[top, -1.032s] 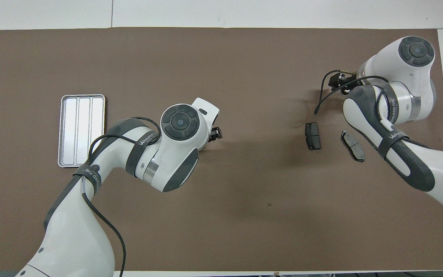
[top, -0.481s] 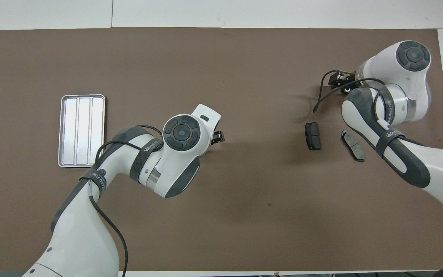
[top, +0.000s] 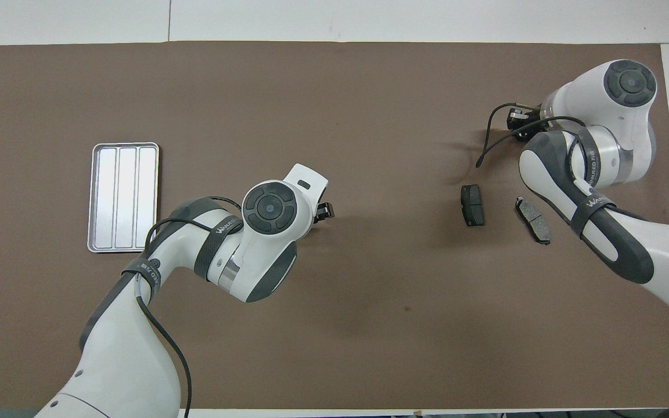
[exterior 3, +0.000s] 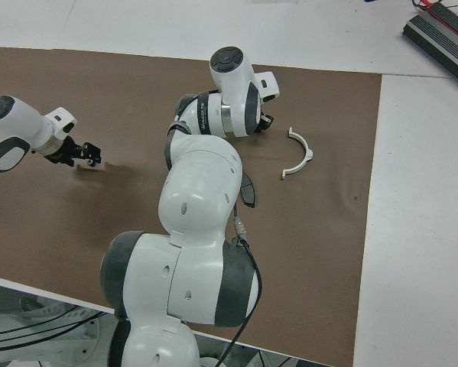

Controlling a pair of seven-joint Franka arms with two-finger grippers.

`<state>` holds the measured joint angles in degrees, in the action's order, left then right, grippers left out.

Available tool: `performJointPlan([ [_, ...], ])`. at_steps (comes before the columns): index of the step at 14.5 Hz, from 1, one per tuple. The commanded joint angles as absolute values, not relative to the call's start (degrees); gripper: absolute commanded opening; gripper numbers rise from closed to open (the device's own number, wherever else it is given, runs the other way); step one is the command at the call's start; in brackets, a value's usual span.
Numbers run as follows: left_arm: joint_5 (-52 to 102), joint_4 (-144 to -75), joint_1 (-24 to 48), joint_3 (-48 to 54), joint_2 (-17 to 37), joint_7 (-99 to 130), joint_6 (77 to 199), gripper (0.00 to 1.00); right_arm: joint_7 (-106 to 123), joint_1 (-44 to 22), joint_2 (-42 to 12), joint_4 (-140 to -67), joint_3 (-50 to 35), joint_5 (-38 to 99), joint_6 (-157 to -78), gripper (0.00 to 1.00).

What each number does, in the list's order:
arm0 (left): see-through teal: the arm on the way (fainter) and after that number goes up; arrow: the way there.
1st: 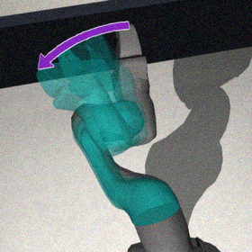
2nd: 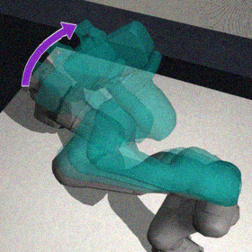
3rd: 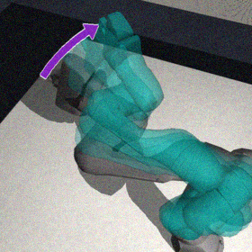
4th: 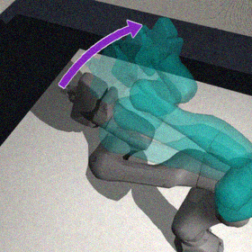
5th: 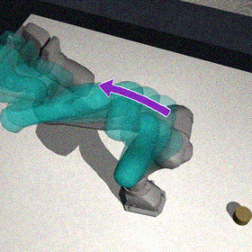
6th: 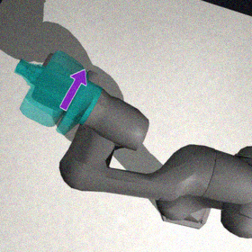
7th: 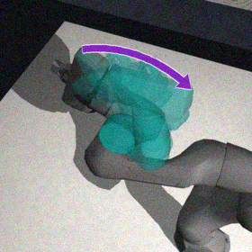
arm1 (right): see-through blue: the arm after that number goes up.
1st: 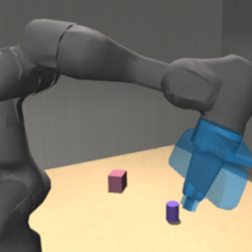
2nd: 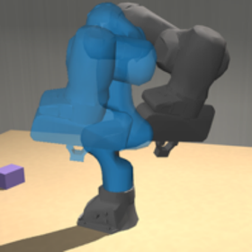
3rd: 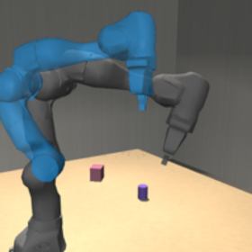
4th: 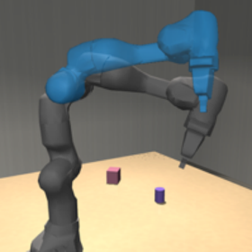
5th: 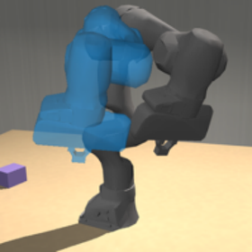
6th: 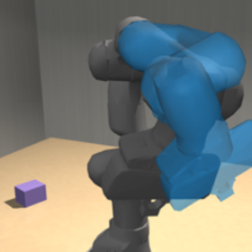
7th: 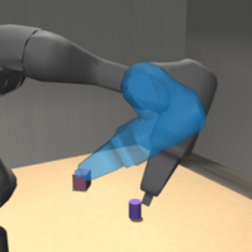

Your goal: Pick bearing gear from pile to tray

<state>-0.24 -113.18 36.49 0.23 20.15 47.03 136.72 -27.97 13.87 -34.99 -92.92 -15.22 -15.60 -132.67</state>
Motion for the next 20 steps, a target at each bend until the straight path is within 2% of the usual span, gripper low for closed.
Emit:
performJointPlan([
  [1, 0.3, -115.1, 37.0, -0.4, 19.2, 46.6, 138.5, 0.85, -26.5, 14.9, -35.8, -93.4, -16.0, -17.1, -132.7, 0.00],
  [4, 0.4, -115.1, 37.1, -0.4, 19.2, 47.4, 138.6, 0.30, -25.6, 14.4, -35.2, -91.8, -16.0, -17.2, -128.4, 0.00],
  [5, 0.4, -115.0, 37.2, -0.4, 19.2, 47.5, 138.6, 0.05, -25.1, 14.2, -34.9, -90.3, -16.1, -17.3, -125.0, 0.00],
  [6, 0.4, -115.0, 37.3, -0.5, 19.2, 47.6, 138.6, 0.00, -24.8, 14.1, -34.5, -88.3, -16.5, -17.2, -120.7, 0.00],
  [10, 0.0, -113.5, 37.0, -0.7, 19.2, 48.8, 137.6, 0.00, -21.5, 13.5, -29.2, -86.2, -18.4, -16.4, -109.8, 0.00],
  [12, -2.4, -107.6, 36.0, -1.1, 19.2, 47.6, 130.7, 0.00, -21.7, 13.5, -26.2, -85.3, -20.8, -16.0, -103.8, 0.00],
  [14, -4.4, -99.0, 30.5, -0.5, 17.8, 41.4, 118.5, 0.00, -23.1, 13.1, -23.6, -83.9, -22.5, -12.6, -99.0, 0.00],
  [17, -1.7, -87.6, 22.1, -1.1, 15.1, 24.9, 102.5, 0.00, -32.7, 8.1, -20.0, -83.7, -22.6, -8.9, -95.1, 0.00],
  [20, -0.2, -88.0, 12.5, -1.1, 12.4, 8.0, 99.1, 0.00, -53.7, -1.0, -19.3, -82.9, -22.6, -6.2, -95.4, 0.00],
])
